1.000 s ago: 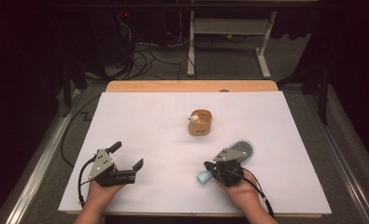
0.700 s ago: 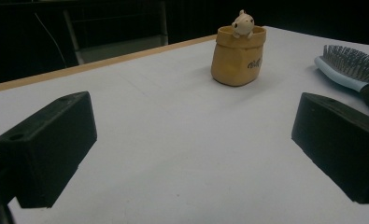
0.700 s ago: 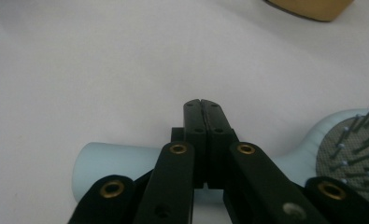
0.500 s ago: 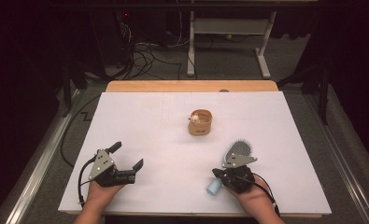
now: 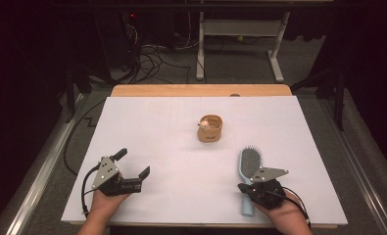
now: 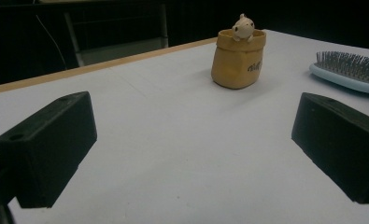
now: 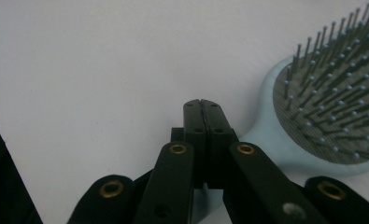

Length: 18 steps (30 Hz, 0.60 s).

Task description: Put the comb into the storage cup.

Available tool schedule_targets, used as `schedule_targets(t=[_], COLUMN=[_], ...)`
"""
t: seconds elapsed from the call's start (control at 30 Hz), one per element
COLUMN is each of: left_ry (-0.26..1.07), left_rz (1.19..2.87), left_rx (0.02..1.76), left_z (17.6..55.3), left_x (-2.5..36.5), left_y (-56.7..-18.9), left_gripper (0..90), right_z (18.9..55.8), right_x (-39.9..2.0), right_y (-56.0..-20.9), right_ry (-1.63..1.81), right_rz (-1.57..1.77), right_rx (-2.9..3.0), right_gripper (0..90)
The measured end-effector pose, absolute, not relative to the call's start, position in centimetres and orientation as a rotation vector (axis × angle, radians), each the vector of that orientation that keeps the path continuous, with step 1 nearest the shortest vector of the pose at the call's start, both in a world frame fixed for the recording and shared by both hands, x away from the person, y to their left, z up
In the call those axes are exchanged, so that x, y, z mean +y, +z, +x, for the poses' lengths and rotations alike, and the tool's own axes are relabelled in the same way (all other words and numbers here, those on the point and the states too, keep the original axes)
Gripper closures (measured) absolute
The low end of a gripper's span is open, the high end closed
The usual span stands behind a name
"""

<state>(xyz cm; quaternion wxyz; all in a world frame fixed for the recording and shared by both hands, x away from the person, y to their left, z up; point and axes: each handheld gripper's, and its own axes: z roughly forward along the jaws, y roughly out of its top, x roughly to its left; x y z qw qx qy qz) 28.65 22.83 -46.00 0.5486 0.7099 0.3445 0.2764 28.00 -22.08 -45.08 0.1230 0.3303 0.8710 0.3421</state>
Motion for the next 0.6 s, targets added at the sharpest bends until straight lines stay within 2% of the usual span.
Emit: schedule_targets(t=[0.5,0.6], left_ry=[0.646,0.606], left_rz=[1.704,1.718], left_rx=[0.821,0.830], left_z=[28.8,28.9], left_x=[22.8,22.8], left_y=[-46.1,-46.2], left_gripper=[0.8,0.9], right_z=[27.8,27.8], right_x=[-24.7,-25.4], right_y=[-45.2,-45.1], right_ry=[0.980,0.973], right_rz=[1.013,1.017], right_rx=[2.512,2.513], right_gripper=[90.0,90.0])
